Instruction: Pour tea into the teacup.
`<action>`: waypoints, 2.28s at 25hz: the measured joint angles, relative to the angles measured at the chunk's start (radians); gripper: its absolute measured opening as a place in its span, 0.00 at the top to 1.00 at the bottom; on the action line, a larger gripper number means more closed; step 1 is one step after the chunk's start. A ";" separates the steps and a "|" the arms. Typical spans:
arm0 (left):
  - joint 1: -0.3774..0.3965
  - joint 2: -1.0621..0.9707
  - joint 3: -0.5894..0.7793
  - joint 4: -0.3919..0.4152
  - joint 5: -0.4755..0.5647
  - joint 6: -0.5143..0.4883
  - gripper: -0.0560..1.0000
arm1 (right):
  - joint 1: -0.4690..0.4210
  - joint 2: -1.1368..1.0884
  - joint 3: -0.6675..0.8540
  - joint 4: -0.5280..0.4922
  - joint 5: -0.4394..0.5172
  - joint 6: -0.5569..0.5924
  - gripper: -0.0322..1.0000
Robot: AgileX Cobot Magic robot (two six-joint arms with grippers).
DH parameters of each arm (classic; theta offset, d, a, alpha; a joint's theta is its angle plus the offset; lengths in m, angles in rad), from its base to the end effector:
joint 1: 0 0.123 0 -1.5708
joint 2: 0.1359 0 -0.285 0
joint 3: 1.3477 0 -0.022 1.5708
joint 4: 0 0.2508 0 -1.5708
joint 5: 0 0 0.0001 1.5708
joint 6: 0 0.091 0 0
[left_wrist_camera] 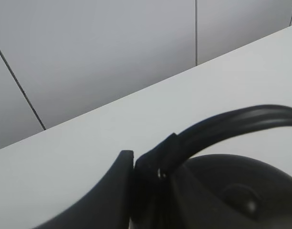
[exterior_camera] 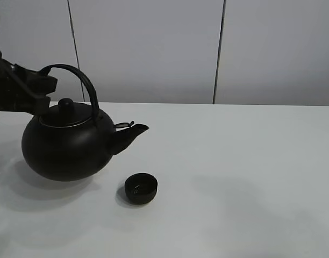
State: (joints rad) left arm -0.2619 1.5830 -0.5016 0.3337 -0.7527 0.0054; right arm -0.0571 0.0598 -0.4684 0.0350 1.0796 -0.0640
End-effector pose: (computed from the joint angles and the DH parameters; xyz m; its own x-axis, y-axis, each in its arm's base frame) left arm 0.2678 -0.0929 0.1829 -0.1338 0.2886 -0.9481 0.5106 0.8400 0.1837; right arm 0.0066 0.0024 0.2669 -0.5510 -0.0160 -0.8344 0.0052 0.9997 -0.0226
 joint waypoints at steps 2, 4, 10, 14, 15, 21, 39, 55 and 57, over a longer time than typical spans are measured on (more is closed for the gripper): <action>0.000 0.000 -0.005 0.002 0.010 0.004 0.82 | 0.000 0.000 0.000 0.000 0.000 0.000 0.52; 0.000 0.000 -0.005 0.004 0.019 0.018 0.82 | 0.000 0.000 0.000 0.000 0.000 0.000 0.52; 0.000 0.000 -0.005 0.063 0.029 0.034 0.82 | 0.000 0.000 0.000 0.000 0.000 0.000 0.52; 0.000 0.000 -0.005 0.072 0.029 0.042 0.83 | 0.000 0.000 0.000 0.000 0.000 0.000 0.52; 0.000 0.000 -0.006 0.073 0.029 0.046 0.83 | 0.000 0.000 0.000 0.000 0.000 0.000 0.52; 0.000 0.000 -0.006 0.051 0.059 0.066 0.83 | 0.000 0.000 0.000 0.000 0.000 0.000 0.52; 0.000 0.000 -0.007 0.033 0.103 0.098 0.83 | 0.000 0.000 0.000 0.000 -0.001 0.000 0.52; 0.000 0.000 -0.018 0.033 0.117 0.158 0.83 | 0.000 0.000 0.000 0.000 0.000 0.000 0.52; 0.000 0.000 -0.033 0.033 0.136 0.159 0.83 | 0.000 0.000 0.000 0.000 0.000 0.000 0.52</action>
State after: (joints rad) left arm -0.2619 1.5830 -0.5343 0.3671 -0.6164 0.1642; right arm -0.0571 0.0598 -0.4684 0.0350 1.0795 -0.0640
